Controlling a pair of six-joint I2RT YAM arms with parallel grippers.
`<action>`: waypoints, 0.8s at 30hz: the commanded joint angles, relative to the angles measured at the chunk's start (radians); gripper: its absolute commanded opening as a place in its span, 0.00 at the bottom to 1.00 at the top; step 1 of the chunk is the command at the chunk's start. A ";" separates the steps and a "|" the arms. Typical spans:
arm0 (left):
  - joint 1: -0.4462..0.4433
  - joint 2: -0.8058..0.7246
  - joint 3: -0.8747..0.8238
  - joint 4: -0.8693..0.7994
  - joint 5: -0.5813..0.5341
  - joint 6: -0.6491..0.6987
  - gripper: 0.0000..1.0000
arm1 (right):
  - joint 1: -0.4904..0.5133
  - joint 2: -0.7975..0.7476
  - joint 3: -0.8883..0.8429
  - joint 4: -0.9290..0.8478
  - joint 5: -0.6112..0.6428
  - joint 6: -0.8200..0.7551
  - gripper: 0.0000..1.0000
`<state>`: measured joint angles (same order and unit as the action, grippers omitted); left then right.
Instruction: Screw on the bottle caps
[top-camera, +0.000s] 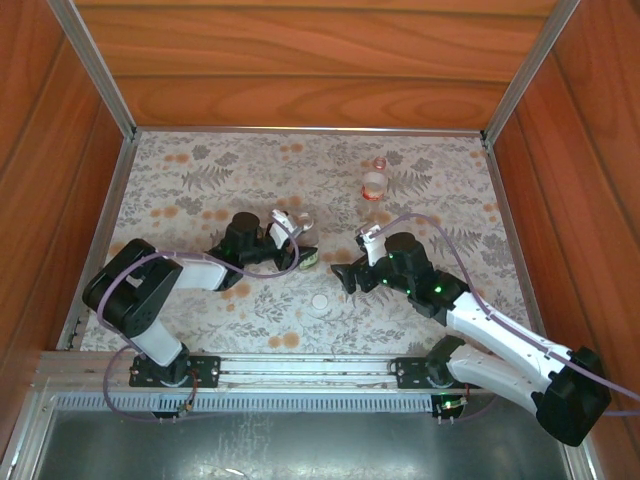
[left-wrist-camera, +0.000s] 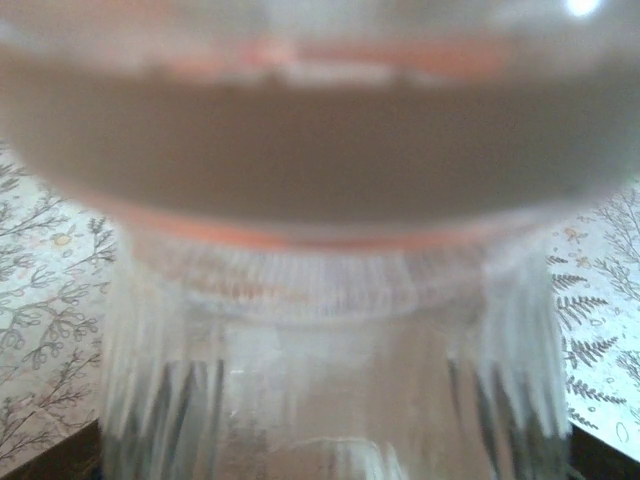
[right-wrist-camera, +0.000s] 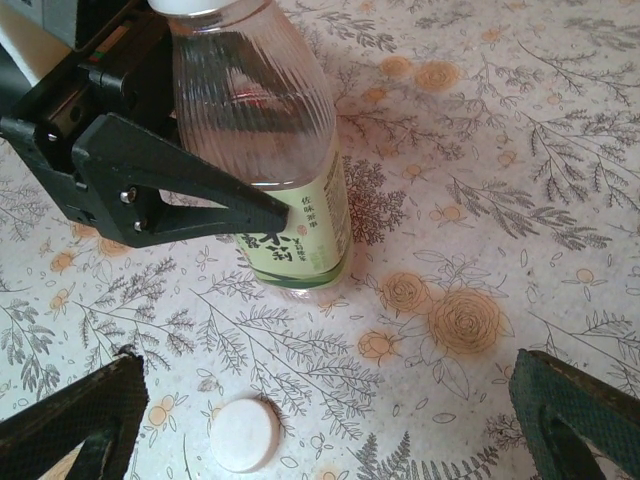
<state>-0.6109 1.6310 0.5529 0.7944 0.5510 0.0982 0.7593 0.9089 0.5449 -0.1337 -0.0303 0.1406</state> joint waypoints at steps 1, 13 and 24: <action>0.012 0.022 0.024 0.037 0.068 0.026 0.68 | 0.002 0.011 -0.012 -0.011 -0.002 0.015 1.00; 0.020 0.005 -0.027 0.126 0.064 -0.001 0.94 | 0.027 0.125 0.105 -0.154 0.059 0.047 0.98; 0.033 -0.067 -0.180 0.276 0.075 -0.018 1.00 | 0.250 0.300 0.140 -0.140 0.194 0.038 0.98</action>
<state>-0.5880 1.6054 0.3973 0.9894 0.6071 0.0944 0.9634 1.1690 0.6579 -0.2554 0.1020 0.1707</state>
